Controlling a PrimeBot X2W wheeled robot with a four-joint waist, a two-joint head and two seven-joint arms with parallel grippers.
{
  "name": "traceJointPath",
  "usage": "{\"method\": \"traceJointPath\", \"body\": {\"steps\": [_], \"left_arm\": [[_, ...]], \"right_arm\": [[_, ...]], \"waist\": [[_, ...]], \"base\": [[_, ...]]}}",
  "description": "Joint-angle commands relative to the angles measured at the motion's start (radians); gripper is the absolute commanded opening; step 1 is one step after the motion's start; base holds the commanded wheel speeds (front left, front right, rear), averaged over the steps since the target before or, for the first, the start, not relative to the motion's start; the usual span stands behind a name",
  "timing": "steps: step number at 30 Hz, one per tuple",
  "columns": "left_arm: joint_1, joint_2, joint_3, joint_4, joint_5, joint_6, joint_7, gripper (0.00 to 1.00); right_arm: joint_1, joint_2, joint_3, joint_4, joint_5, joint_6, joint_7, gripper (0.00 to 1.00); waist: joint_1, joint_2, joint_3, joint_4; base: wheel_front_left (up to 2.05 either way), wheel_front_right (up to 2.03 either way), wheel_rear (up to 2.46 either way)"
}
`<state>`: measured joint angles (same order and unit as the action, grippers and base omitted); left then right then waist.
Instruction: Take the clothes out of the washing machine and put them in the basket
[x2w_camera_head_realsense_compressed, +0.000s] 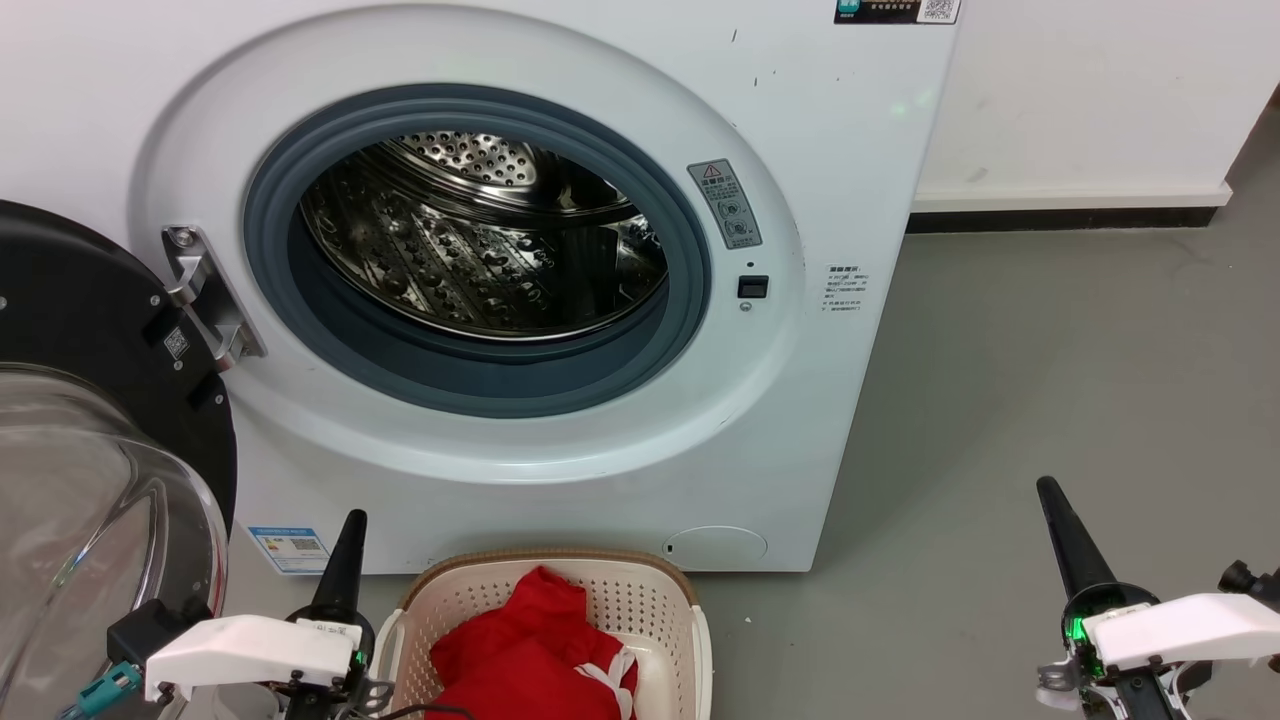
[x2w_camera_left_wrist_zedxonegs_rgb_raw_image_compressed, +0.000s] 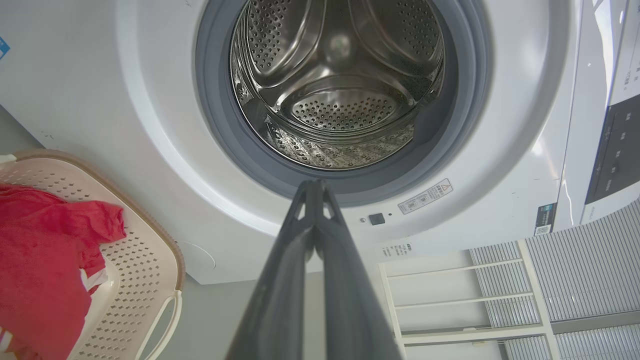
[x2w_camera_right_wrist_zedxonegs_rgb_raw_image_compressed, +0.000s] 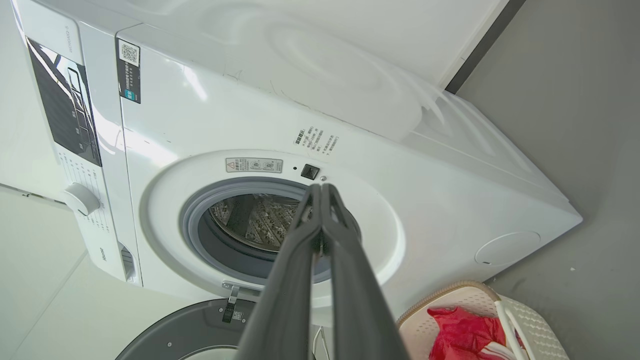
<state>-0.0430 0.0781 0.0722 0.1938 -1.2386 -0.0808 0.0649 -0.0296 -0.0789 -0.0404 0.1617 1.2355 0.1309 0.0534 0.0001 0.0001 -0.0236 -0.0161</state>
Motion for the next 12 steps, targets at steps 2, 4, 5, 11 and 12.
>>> {"method": "traceJointPath", "body": {"steps": [2,4,5,11,12], "left_arm": [[-0.027,-0.003,0.007,-0.001,-0.034,-0.011,0.006,0.00],[-0.029,-0.004,0.009,0.002,-0.052,-0.014,0.009,0.00],[-0.030,-0.005,0.010,0.003,-0.061,-0.015,0.009,0.00],[-0.037,-0.009,0.016,0.012,-0.113,-0.021,0.017,0.00],[-0.038,-0.009,0.017,0.013,-0.122,-0.022,0.018,0.00]], "right_arm": [[-0.027,-0.005,-0.005,0.003,0.039,0.000,0.002,0.00],[-0.030,-0.005,-0.006,0.007,0.059,0.000,0.004,0.00],[-0.031,-0.005,-0.007,0.009,0.069,0.000,0.005,0.00],[-0.041,-0.004,-0.012,0.021,0.126,0.000,0.009,0.00],[-0.042,-0.004,-0.013,0.023,0.136,0.000,0.009,0.00]], "waist": [[-0.0001,-0.0001,0.001,0.001],[-0.0001,-0.0001,0.003,0.002],[-0.0001,-0.0001,0.003,0.002],[-0.0001,-0.0001,0.006,0.004],[-0.0001,-0.0001,0.007,0.004]], "base": [[0.00,0.00,0.00],[0.00,0.00,0.00],[0.00,0.00,0.00],[0.00,0.00,0.00],[0.00,0.00,0.00]]}}
